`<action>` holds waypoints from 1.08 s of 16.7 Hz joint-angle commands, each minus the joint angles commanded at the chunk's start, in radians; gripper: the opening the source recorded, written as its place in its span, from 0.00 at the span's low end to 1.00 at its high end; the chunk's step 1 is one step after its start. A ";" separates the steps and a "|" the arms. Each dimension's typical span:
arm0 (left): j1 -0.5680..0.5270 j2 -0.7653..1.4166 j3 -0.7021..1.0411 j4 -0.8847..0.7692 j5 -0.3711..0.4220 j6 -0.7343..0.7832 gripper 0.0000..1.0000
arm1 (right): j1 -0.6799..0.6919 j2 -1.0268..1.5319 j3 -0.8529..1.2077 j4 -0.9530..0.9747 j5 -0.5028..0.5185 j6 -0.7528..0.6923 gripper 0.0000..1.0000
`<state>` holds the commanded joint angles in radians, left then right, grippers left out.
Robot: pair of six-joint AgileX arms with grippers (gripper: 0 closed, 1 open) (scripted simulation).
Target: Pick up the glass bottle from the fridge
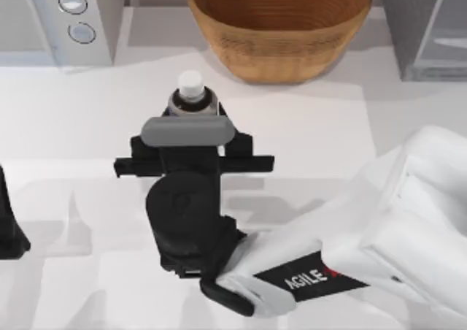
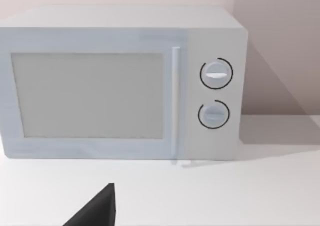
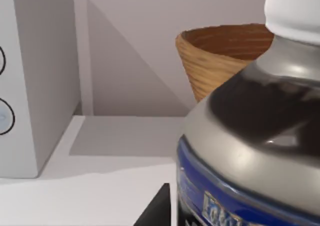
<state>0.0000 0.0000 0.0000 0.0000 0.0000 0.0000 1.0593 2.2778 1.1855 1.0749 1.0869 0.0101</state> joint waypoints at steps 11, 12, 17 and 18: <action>0.000 0.000 0.000 0.000 0.000 0.000 1.00 | 0.000 0.000 0.000 0.000 0.000 0.000 0.83; 0.000 0.000 0.000 0.000 0.000 0.000 1.00 | 0.000 0.000 0.000 0.000 0.000 0.000 0.90; 0.000 0.000 0.000 0.000 0.000 0.000 1.00 | 0.000 0.000 0.000 0.000 0.000 0.000 1.00; 0.000 0.000 0.000 0.000 0.000 0.000 1.00 | 0.000 0.000 0.000 0.000 0.000 0.000 1.00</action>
<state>0.0000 0.0000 0.0000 0.0000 0.0000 0.0000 1.0593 2.2778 1.1855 1.0749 1.0869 0.0101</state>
